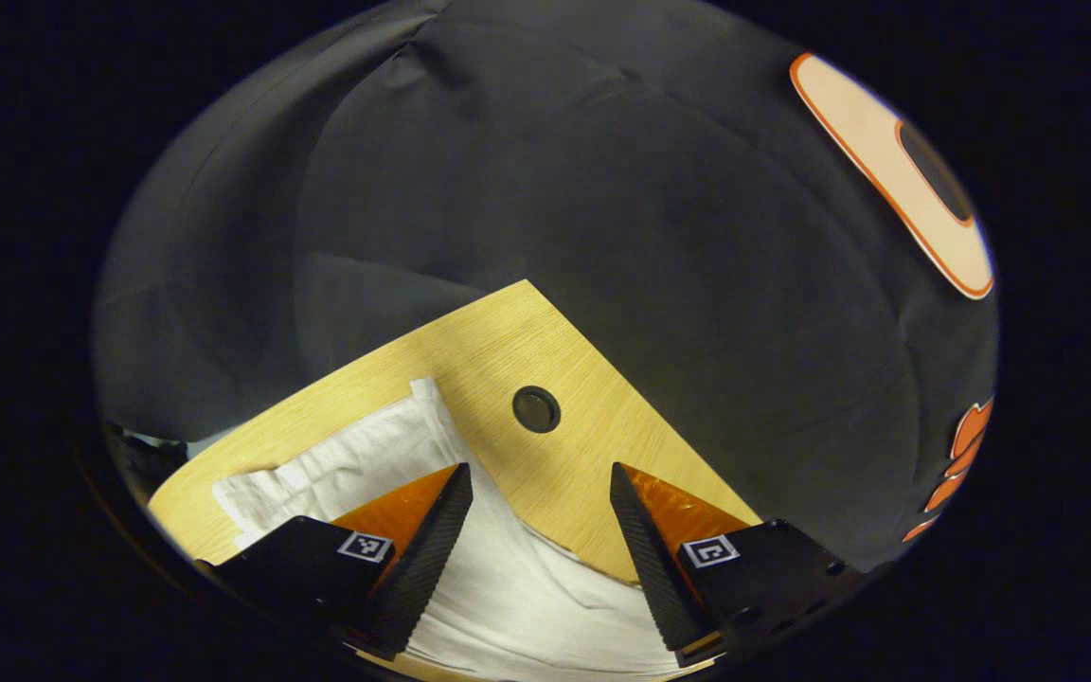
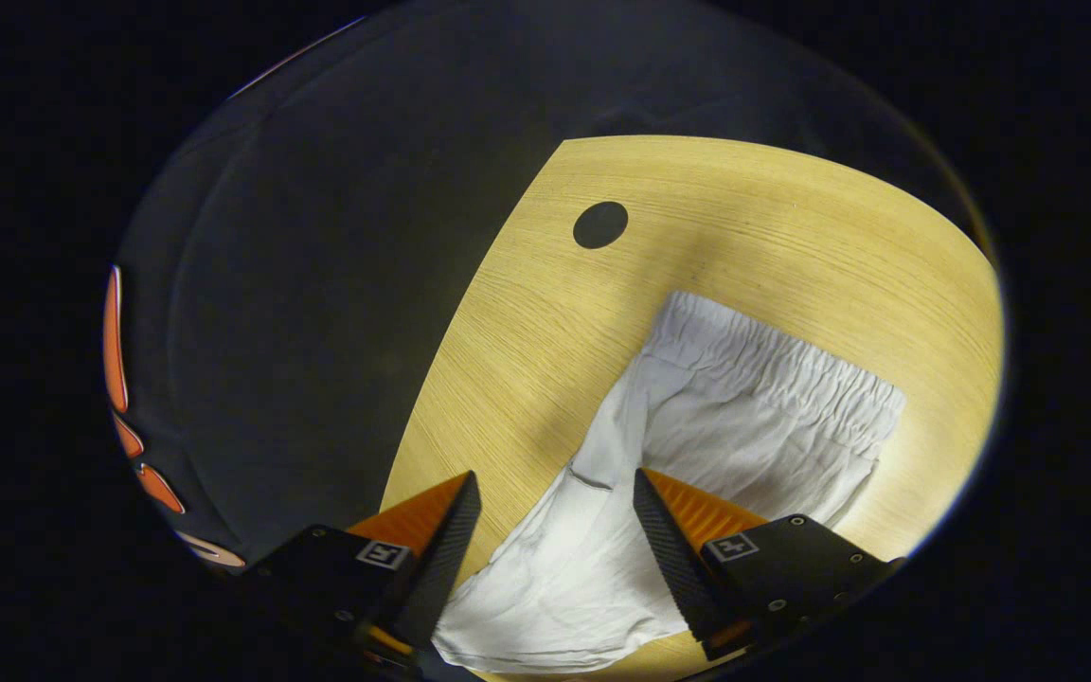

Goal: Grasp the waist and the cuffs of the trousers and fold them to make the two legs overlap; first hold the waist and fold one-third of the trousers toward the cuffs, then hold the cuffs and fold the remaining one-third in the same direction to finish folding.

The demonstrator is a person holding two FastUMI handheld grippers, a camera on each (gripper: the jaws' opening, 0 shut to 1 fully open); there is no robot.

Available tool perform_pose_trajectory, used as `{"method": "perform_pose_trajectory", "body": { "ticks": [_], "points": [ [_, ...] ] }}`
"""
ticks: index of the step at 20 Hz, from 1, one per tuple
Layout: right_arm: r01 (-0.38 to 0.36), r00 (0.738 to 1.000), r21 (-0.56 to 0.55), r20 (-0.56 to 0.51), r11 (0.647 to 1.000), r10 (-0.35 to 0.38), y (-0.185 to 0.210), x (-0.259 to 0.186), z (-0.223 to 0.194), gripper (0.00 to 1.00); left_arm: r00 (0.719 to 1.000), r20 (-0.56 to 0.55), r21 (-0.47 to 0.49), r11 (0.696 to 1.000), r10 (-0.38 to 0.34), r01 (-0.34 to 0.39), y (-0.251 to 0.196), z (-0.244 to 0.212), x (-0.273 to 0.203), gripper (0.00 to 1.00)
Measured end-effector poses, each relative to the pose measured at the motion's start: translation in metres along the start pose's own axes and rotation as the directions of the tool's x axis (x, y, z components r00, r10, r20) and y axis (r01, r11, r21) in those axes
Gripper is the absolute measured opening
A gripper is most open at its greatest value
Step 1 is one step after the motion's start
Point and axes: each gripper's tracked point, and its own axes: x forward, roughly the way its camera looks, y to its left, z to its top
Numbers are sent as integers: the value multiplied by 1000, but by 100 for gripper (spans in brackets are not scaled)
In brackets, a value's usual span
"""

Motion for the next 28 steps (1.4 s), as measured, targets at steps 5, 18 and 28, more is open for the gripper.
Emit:
{"method": "perform_pose_trajectory", "body": {
  "ticks": [5,18,28],
  "points": [
    [-15,999,-72,47,997,18,3,-29,2,98,998,69,47,999,-1,-2,2,13,-21,100],
    [63,985,-55,164,997,-54,-95,-107,42,98,937,347,237,971,-50,-36,-15,46,-101,99],
    [115,991,-44,66,992,-112,-142,-65,45,98,916,402,267,956,5,-123,-18,54,-96,99]
  ]
}}
